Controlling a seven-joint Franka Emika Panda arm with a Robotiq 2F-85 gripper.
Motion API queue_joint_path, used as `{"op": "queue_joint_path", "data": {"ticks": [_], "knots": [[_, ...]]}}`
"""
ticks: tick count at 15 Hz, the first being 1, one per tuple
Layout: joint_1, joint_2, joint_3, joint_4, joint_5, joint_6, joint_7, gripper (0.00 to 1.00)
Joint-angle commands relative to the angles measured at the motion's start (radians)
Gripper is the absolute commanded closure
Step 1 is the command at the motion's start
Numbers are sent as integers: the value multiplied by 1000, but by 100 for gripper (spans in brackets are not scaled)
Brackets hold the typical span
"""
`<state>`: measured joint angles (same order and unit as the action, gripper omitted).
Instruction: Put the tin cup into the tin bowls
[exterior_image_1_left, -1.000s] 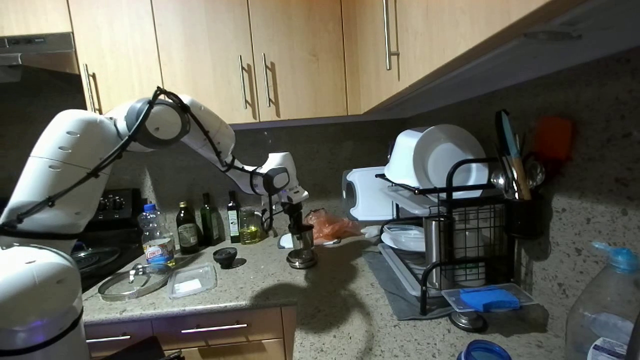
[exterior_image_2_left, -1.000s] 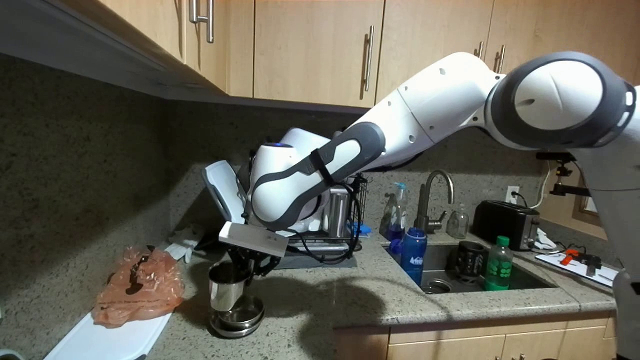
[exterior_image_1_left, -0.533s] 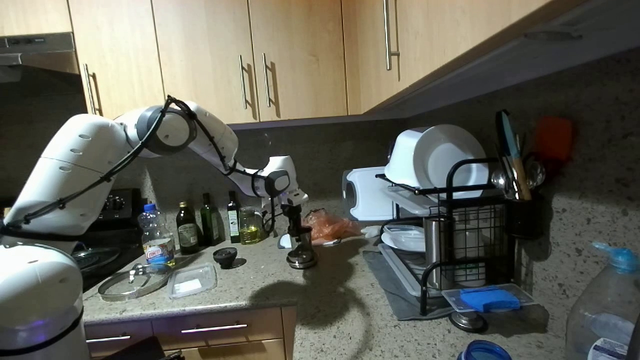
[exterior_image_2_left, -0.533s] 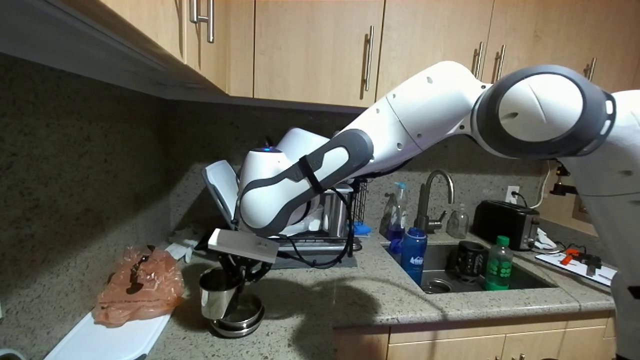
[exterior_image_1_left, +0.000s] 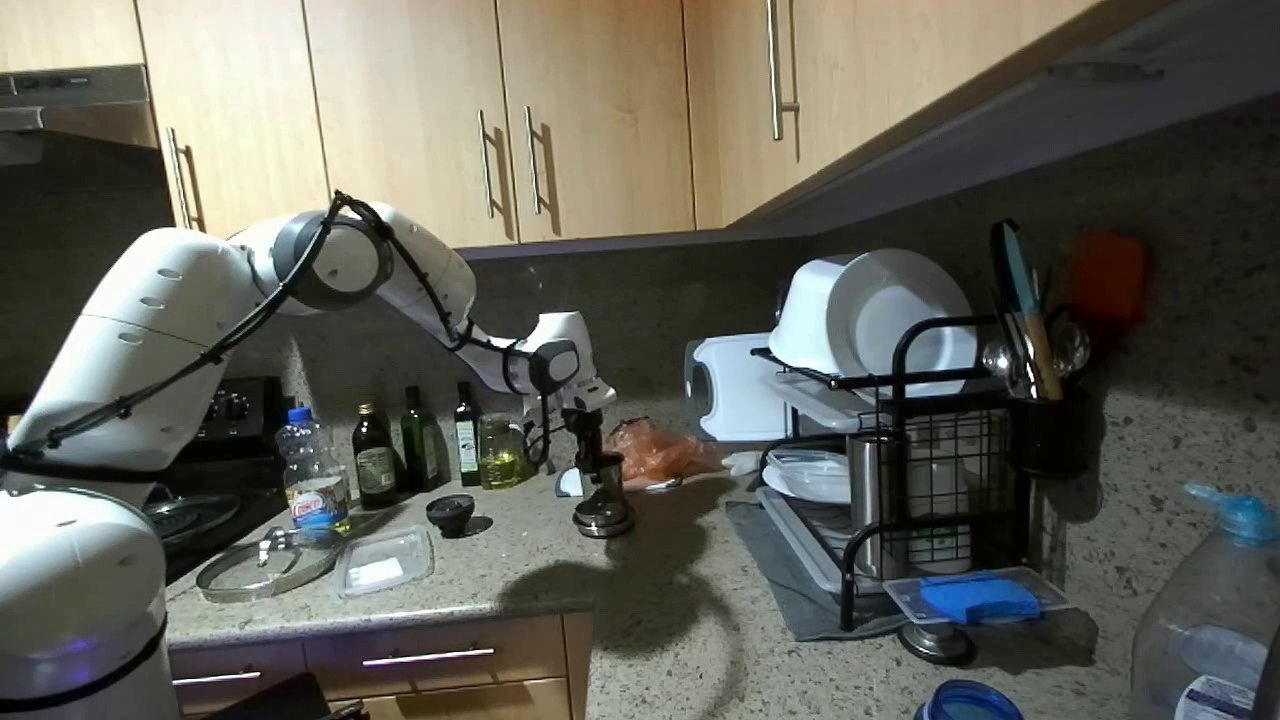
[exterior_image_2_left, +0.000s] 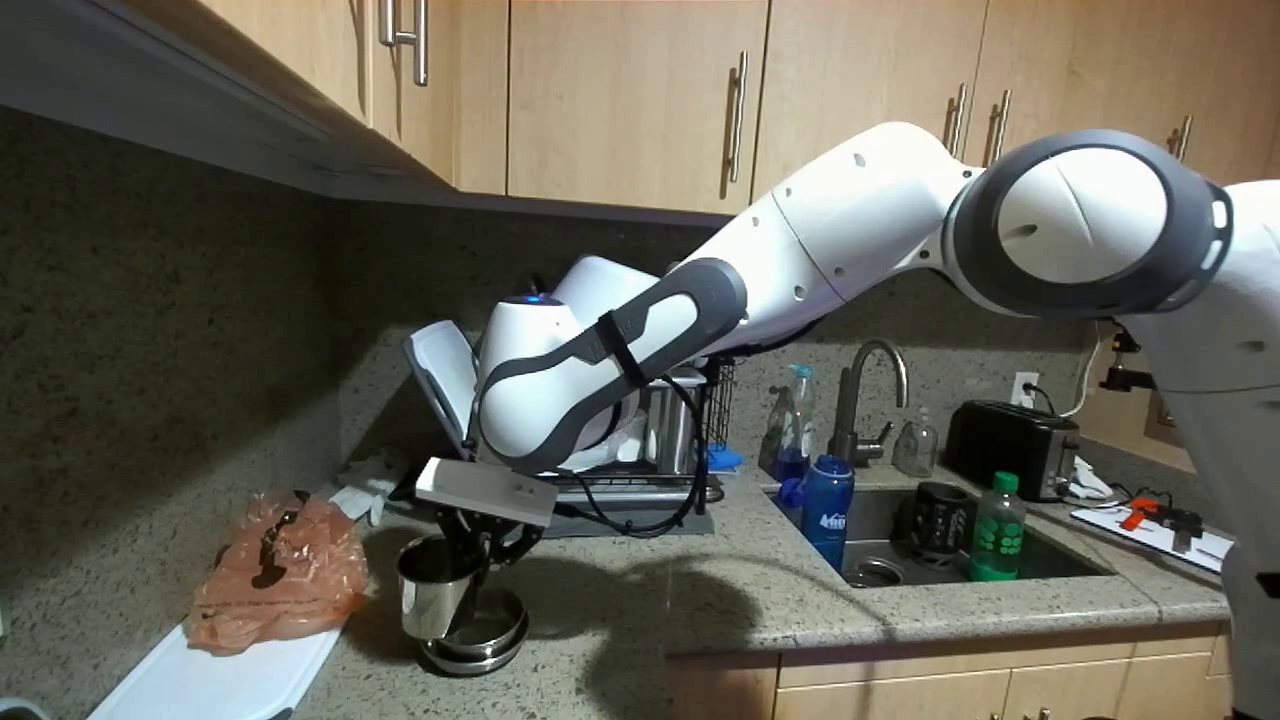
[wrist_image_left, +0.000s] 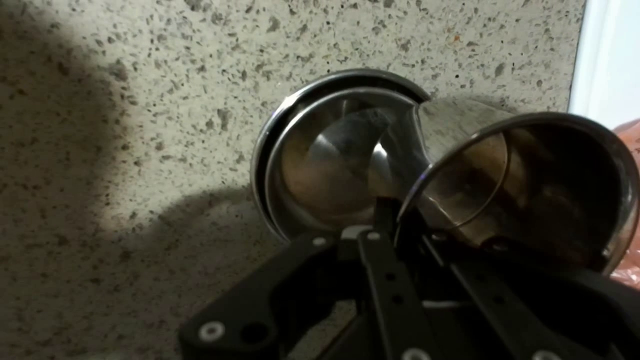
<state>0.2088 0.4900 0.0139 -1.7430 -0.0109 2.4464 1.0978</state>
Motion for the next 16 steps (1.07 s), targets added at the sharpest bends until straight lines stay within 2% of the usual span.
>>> {"op": "queue_joint_path", "data": {"ticks": [1,9,16], "knots": [[8,-42,0,-44,23,-23,-6,97],[4,-72,5,-97,36,-20,-13,97],[-19,-104,8,-151,94,-14,-16,97]]}}
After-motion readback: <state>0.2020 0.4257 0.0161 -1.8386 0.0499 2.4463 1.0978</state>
